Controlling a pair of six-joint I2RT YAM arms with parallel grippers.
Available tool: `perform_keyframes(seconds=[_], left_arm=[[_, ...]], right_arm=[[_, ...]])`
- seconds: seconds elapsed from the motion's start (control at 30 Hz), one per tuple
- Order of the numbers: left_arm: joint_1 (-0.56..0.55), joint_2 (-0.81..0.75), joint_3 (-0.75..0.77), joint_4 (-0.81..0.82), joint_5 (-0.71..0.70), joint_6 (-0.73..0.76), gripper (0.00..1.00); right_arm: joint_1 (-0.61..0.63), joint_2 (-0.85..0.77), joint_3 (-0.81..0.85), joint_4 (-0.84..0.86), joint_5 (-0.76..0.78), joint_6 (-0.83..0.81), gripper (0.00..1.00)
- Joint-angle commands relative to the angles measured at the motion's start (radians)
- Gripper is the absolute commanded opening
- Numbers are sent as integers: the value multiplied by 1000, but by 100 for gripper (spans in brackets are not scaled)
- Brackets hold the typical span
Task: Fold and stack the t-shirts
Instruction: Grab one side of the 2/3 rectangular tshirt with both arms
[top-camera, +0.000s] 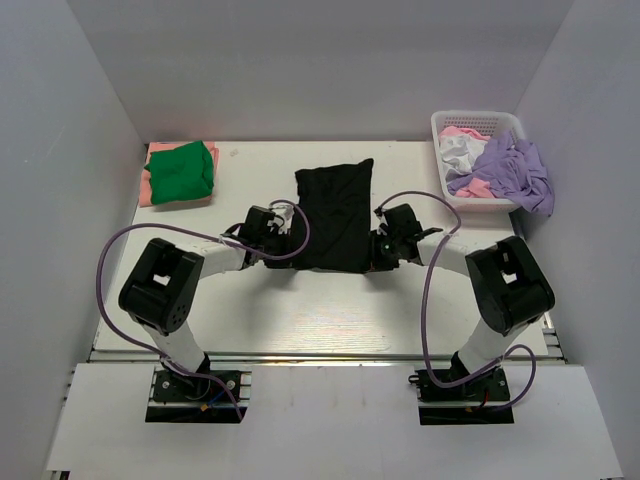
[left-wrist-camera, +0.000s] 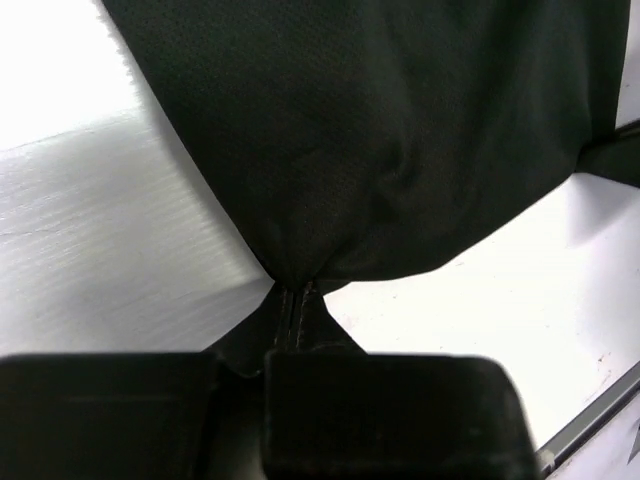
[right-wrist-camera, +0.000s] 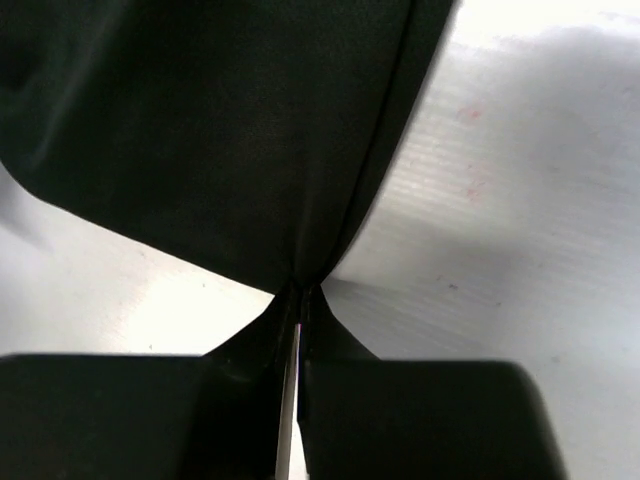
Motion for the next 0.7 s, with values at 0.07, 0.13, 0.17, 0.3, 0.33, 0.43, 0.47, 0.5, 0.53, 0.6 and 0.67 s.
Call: perform_keyframes(seconds=[0.07, 0.13, 0.17, 0.3, 0.33, 0.43, 0.47, 0.5, 0.53, 0.6, 0.67], left_arm=[[-16, -52, -15, -44, -4, -3, 0], [-25, -119, -44, -76, 5, -3, 0], [-25, -145, -56, -90, 5, -3, 0], [-46, -288, -141, -156, 109, -13, 0], [-46, -340, -141, -206, 134, -22, 0], [-66, -415, -101, -350, 213, -13, 0], [-66, -462, -69, -382, 224, -13, 0], [-66, -481, -49, -413, 233, -13, 0], [-66, -495, -27, -476, 244, -13, 0], [-66, -513, 58, -536, 256, -4, 0], [-66, -513, 118, -593, 257, -4, 0]], right_arm=[[4, -106, -40, -35, -39, 0, 0], [4, -150, -46, -102, -40, -17, 0], [10, -181, -46, -127, -45, -26, 0], [7, -306, -67, -330, -115, -110, 0], [9, -324, -70, -354, -122, -118, 0], [7, -413, -61, -465, -192, -141, 0], [10, -465, -55, -501, -209, -138, 0], [10, -480, -41, -516, -221, -144, 0], [9, -517, -37, -544, -223, -148, 0], [7, -559, 17, -585, -217, -160, 0], [4, -580, 38, -627, -208, -160, 0]])
